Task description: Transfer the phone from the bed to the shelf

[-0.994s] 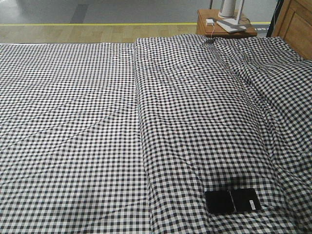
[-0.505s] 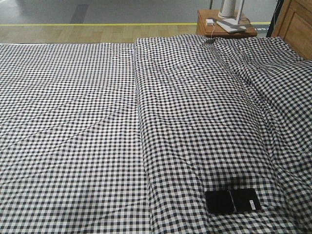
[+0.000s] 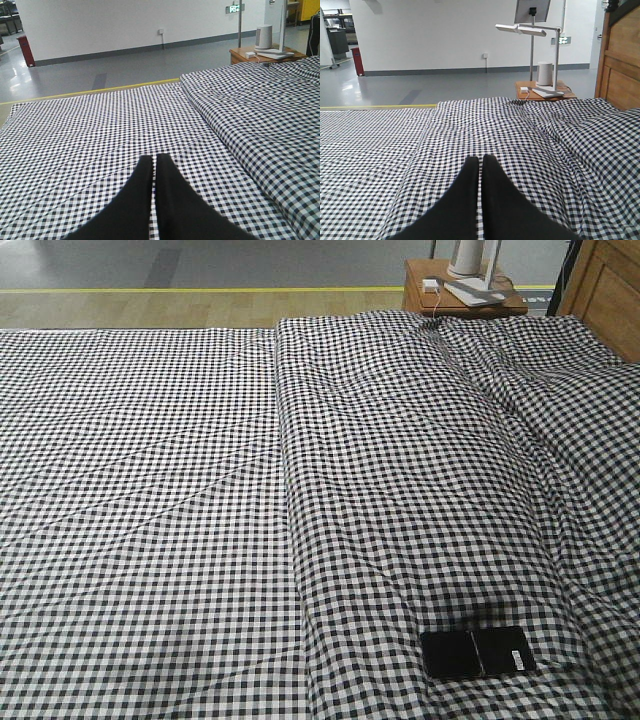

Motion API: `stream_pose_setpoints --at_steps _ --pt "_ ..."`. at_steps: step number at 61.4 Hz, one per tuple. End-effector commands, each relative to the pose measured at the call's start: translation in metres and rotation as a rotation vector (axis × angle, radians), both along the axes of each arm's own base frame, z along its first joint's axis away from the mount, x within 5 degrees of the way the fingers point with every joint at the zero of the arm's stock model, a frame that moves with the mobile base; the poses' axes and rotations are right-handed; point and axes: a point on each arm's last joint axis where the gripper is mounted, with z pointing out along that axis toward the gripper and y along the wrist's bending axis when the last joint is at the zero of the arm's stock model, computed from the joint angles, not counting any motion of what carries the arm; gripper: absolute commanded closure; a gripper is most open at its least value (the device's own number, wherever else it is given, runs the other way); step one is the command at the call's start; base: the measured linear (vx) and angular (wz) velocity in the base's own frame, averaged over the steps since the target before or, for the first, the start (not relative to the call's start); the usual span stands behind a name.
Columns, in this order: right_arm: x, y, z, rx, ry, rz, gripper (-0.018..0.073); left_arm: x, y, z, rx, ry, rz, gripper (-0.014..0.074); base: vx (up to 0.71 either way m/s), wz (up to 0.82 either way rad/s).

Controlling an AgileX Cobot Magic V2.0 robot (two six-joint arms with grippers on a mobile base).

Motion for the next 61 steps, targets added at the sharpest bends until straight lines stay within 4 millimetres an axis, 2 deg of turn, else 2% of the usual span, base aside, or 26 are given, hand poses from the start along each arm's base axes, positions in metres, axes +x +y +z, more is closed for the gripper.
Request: stream_pose_setpoints --at_steps 1,13,28,35,47,55,61 --pt "-0.001 0.000 0.007 -0.002 -0.092 0.000 0.0569 -0.001 0.000 0.015 -0.017 -0.100 0.003 0.0595 0.00 0.00" --pt "-0.001 0.000 0.013 0.001 -0.154 -0.001 0.0569 -0.001 0.000 0.015 -0.017 -0.100 0.003 0.0595 0.00 0.00" --pt "-0.012 -0.001 0.049 0.021 -0.512 -0.006 0.0569 -0.001 0.000 0.015 -0.017 -0.100 0.003 0.0595 0.00 0.00" --pt "-0.024 -0.002 0.082 0.028 -0.648 -0.008 0.0569 -0.001 0.000 0.015 -0.017 -0.100 0.003 0.0595 0.00 0.00" --pt "-0.049 -0.003 0.150 -0.002 -0.806 -0.023 0.0569 -0.001 0.000 0.015 -0.017 -0.100 0.003 0.0595 0.00 0.00" --pt "-0.052 -0.003 0.191 -0.041 -0.825 -0.039 0.0569 -0.001 0.000 0.015 -0.017 -0.100 0.003 0.0595 0.00 0.00" --pt "-0.043 -0.003 0.218 -0.048 -0.788 -0.039 0.0569 -0.001 0.000 0.015 -0.017 -0.100 0.003 0.0595 0.00 0.00"
